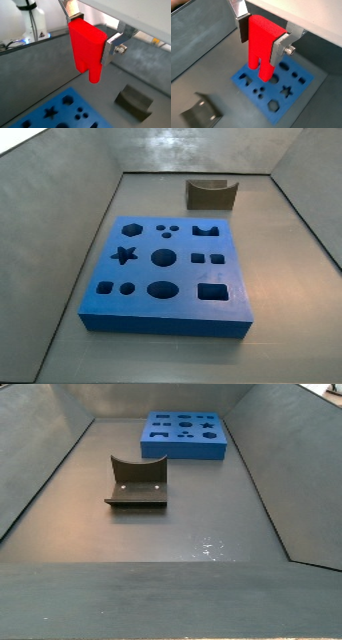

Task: Pick up the square-circle object. Move up. Rotate the square-circle object. Place the square-circle object on the fixture. Regrasp the square-circle object. Move to above the board. Insert the square-circle object.
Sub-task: Move to above the board, then insert the square-circle object.

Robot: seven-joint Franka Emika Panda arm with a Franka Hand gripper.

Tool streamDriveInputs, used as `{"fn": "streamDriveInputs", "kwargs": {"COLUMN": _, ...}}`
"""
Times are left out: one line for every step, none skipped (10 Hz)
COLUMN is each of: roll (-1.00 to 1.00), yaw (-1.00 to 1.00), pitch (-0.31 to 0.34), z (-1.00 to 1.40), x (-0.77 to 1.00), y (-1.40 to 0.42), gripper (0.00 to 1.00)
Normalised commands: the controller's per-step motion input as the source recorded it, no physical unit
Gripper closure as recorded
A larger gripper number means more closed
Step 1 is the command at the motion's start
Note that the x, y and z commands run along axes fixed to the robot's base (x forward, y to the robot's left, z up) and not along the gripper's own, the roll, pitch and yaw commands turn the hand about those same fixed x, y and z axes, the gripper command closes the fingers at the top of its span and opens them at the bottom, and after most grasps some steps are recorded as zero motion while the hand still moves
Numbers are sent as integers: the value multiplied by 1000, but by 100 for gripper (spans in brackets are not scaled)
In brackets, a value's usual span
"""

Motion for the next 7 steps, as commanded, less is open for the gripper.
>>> {"fn": "streamDriveInputs", "kwargs": {"roll": -791, "yaw": -21, "pitch": -128, "z": -2, "x": -96, "y": -13, "gripper": 100}}
{"fn": "streamDriveInputs", "kwargs": {"roll": -555, "yaw": -18, "pitch": -108, "z": 2, "x": -86, "y": -12, "gripper": 100}}
{"fn": "streamDriveInputs", "kwargs": {"roll": -305, "yaw": -11, "pitch": -78, "z": -1, "x": -64, "y": -1, "gripper": 100}}
{"fn": "streamDriveInputs", "kwargs": {"roll": -228, "yaw": -8, "pitch": -63, "z": 1, "x": -53, "y": 1, "gripper": 100}}
{"fn": "streamDriveInputs", "kwargs": {"roll": -6, "yaw": 0, "pitch": 0, "z": -17, "x": 0, "y": 0, "gripper": 100}}
{"fn": "streamDriveInputs", "kwargs": {"roll": -40, "yaw": 0, "pitch": 0, "z": 0, "x": 0, "y": 0, "gripper": 100}}
{"fn": "streamDriveInputs", "kwargs": {"roll": 0, "yaw": 0, "pitch": 0, "z": -17, "x": 0, "y": 0, "gripper": 100}}
